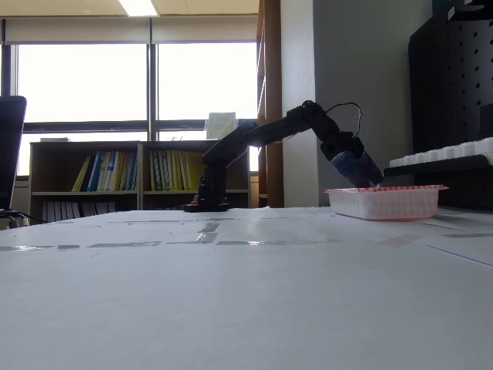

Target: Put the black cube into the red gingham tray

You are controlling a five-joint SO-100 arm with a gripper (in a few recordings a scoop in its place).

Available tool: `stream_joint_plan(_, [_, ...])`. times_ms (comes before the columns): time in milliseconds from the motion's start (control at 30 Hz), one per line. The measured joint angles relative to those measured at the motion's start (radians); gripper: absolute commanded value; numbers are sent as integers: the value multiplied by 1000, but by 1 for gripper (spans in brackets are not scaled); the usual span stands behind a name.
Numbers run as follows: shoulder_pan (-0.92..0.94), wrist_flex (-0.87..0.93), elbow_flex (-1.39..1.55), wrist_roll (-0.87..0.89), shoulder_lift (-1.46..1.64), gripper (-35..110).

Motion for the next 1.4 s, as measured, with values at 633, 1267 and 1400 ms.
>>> stream_joint_plan(633, [640,-598,-1901,114,-1545,0])
stream_joint_plan(1267, [908,-97,-2835,322,-2585,0])
stream_joint_plan(1400, [923,48,-2835,322,-2628,0])
